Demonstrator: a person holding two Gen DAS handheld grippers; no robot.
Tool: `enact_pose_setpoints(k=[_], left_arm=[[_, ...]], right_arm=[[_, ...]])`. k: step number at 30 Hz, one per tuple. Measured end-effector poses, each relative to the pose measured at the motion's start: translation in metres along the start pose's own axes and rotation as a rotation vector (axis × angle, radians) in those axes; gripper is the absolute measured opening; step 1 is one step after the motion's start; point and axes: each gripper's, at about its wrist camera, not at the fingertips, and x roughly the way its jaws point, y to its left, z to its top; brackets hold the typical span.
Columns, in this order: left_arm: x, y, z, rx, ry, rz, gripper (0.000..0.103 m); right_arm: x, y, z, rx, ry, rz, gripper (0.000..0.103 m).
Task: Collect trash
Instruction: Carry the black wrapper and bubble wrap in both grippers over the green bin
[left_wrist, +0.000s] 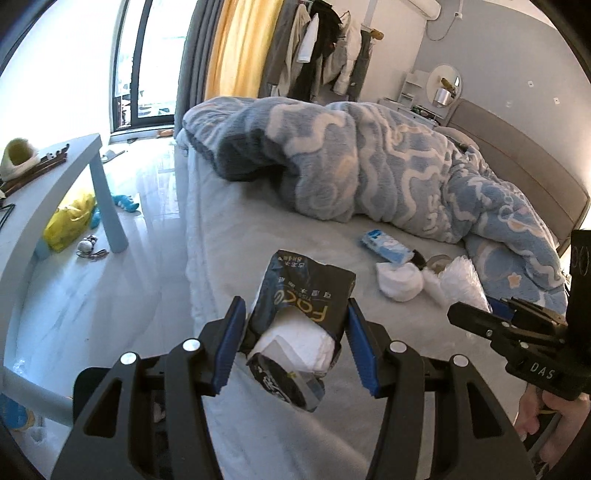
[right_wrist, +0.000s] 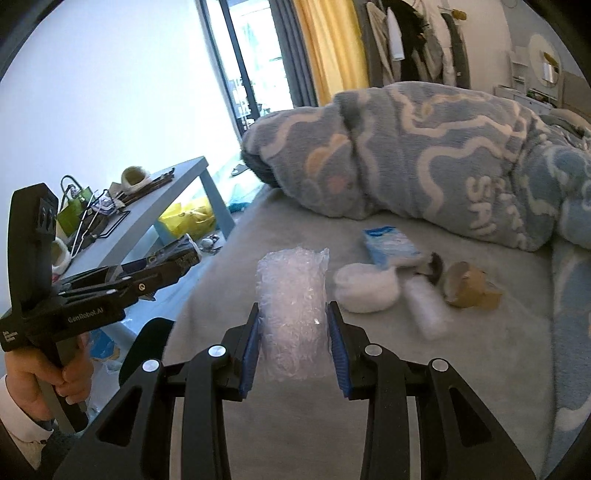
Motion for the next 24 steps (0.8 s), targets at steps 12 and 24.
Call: enact_pose_setpoints(k=[12, 24], left_arm=[[-0.009, 0.064, -0.015, -0.044, 0.038, 0.083, 0.057], [-0.018, 0.145, -0.039, -0.126, 0.103, 0.161, 0.057]], right_arm=[[0.035, 0.063, 0.011, -0.072, 0.031, 0.071, 0.035], [0.075, 0.143, 0.021, -0.131, 0.055, 0.171, 0.035]])
